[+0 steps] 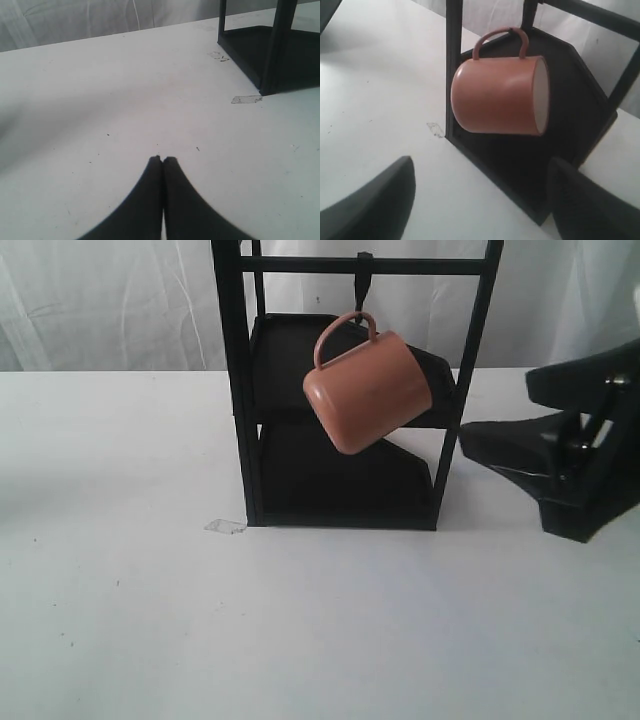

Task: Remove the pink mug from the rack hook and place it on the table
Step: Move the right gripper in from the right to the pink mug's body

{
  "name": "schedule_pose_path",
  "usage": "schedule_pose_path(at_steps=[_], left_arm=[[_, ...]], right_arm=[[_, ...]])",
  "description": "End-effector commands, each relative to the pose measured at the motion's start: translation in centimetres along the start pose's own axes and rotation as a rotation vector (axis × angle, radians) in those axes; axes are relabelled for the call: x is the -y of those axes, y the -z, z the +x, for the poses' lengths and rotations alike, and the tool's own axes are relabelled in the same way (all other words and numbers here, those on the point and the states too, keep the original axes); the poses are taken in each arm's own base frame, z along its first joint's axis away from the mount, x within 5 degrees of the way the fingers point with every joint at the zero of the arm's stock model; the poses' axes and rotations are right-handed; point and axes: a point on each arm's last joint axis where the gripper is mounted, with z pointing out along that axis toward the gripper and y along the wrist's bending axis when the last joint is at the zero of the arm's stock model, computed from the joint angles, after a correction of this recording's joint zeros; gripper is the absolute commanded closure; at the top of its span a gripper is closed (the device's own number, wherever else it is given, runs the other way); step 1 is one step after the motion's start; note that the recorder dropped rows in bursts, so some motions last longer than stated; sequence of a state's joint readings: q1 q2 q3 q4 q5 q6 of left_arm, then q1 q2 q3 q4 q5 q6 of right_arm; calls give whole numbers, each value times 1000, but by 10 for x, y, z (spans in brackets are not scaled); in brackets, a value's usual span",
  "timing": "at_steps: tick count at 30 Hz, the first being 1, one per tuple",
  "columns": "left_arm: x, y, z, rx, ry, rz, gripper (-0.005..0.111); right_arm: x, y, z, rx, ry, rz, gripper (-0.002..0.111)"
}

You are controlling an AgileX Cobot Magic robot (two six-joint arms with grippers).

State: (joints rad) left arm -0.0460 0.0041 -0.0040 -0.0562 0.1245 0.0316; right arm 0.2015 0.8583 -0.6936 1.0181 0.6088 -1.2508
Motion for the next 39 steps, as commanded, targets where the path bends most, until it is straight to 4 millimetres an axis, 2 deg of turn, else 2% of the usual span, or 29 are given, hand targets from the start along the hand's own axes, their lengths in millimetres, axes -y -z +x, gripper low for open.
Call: schedule_pose_path(at_steps=[1, 10, 15, 23, 33, 39], left_arm=[[0, 0, 1, -4, 5, -4, 107], [0, 0, 1, -4, 5, -4, 107], [0, 0, 1, -4, 5, -4, 107], [0, 0, 1, -4, 5, -4, 107], [0, 0, 1, -4, 5, -4, 107], [0, 0, 1, -4, 5, -4, 107]], right_arm=[[6, -17, -5, 83, 76, -33, 40], [21, -46, -1, 75, 91, -53, 40], [42, -79, -7, 72, 40, -113, 40], [57, -104, -12, 47, 49, -153, 40], [58, -128, 4, -25, -6, -278, 40], [51, -131, -1, -13, 10, -349, 40]])
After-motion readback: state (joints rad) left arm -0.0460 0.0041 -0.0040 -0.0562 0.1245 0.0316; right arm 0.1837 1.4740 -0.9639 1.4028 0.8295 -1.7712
